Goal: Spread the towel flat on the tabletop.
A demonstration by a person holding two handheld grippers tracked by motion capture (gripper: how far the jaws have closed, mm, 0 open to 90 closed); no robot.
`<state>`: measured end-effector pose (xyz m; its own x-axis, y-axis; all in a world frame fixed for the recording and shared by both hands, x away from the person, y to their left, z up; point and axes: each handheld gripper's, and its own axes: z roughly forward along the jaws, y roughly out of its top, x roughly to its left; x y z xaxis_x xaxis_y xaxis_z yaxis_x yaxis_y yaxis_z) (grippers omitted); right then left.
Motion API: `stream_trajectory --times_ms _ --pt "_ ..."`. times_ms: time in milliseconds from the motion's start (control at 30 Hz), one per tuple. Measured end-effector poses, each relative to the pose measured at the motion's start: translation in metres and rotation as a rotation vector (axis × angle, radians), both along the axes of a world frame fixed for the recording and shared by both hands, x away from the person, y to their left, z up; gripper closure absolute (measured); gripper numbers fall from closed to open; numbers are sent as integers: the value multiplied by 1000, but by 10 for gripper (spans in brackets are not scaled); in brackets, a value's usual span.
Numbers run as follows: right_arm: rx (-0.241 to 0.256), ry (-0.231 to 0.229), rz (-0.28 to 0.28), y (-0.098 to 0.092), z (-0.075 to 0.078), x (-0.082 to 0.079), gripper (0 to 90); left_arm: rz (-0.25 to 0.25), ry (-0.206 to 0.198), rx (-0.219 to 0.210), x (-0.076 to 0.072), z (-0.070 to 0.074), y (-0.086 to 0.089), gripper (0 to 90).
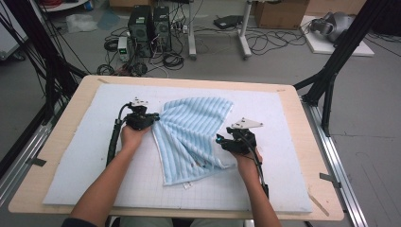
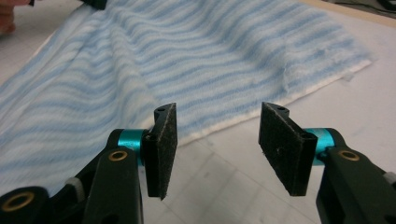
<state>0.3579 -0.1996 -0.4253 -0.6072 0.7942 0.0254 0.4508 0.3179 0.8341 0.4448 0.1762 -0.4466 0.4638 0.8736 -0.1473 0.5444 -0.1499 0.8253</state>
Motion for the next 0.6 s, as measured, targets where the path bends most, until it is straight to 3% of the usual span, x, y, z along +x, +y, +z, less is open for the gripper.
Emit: stream_trajectory --times_ms 333,433,500,533,600 --pt "-54 77 78 33 -21 20 465 -12 2 -8 0 -2 -1 868" --pt "-29 64 52 36 -17 26 470 -14 3 -7 0 -1 -1 867" --pt "-43 97 53 40 -19 34 470 -11 4 -10 0 -2 -1 867" --pt "-64 113 66 42 -22 37 485 -12 4 -11 0 -2 -1 867" --pt "-92 100 88 47 -24 38 582 -14 5 -12 0 -2 -1 867"
